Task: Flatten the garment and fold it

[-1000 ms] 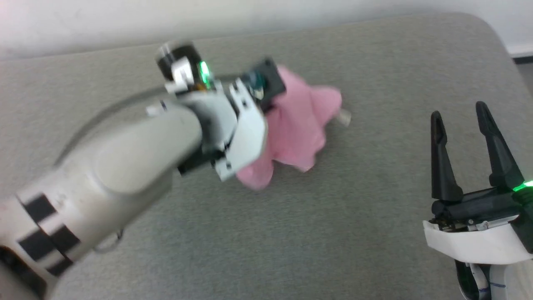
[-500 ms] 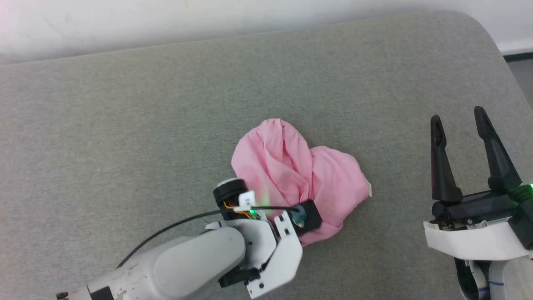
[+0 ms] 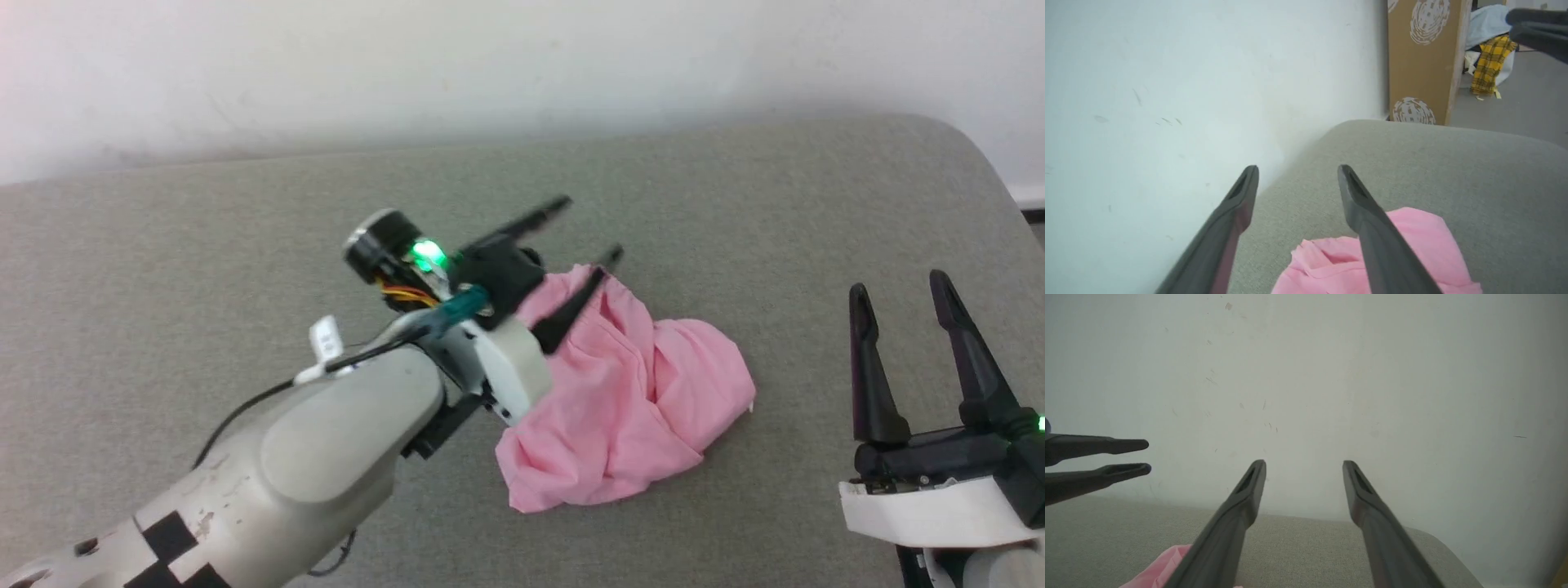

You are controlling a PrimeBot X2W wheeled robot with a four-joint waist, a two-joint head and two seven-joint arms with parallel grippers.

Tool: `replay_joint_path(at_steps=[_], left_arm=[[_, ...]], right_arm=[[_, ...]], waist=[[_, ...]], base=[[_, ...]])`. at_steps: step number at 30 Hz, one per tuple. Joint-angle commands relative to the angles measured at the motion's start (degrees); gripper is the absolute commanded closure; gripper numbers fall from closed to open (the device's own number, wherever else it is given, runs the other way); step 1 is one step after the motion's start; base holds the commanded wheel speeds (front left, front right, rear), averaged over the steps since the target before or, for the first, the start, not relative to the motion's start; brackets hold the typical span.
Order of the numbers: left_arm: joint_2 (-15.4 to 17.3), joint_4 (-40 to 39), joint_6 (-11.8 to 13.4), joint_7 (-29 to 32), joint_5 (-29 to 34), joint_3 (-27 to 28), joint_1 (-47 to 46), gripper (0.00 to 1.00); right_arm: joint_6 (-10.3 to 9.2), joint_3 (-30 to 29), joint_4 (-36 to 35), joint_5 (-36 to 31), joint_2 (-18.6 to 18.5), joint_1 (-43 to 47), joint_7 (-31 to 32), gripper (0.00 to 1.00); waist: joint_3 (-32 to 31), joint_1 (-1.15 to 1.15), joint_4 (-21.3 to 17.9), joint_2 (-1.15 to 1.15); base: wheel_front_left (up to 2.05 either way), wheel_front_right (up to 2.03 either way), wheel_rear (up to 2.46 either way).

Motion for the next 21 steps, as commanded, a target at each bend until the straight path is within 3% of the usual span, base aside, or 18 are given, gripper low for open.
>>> replay_joint_path(at_steps=[1,4,10,15,21], left_arm=[[0.63,0.14,3.47,-4.18,1.55,1.73,1.98,0.00],[1.34,0.69,10.37,-8.69,4.76,4.43,4.40,0.00],[0.98,-5.26,22.69,-9.90,9.76,15.76,13.37,0.00],[0.54,-9.55,27.30,-9.92,13.95,25.08,24.02,0.00],[-1.33,-11.98,28.38,-9.93,17.19,33.73,33.43,0.00]], right_arm=[[-0.11,-0.26,-0.26,0.11,0.19,0.61,-0.26,0.00],[-0.11,-0.41,-0.47,0.37,0.19,0.78,-0.26,0.00],[-0.11,-1.40,-0.76,0.95,0.19,0.83,-0.26,0.00],[-0.11,-2.34,-0.38,1.64,0.19,1.13,-0.26,0.00],[-0.11,-3.11,1.44,3.03,0.19,1.60,-0.26,0.00]], waist=[[-1.77,0.01,2.13,0.00],[-1.83,0.01,2.85,0.00],[-1.65,0.01,4.20,0.00],[-1.83,0.01,5.09,0.00],[-2.40,0.01,5.36,0.00]], base=[[0.00,0.00,0.00],[0.00,0.00,0.00],[0.00,0.00,0.00],[0.00,0.00,0.00],[0.00,0.00,0.00]])
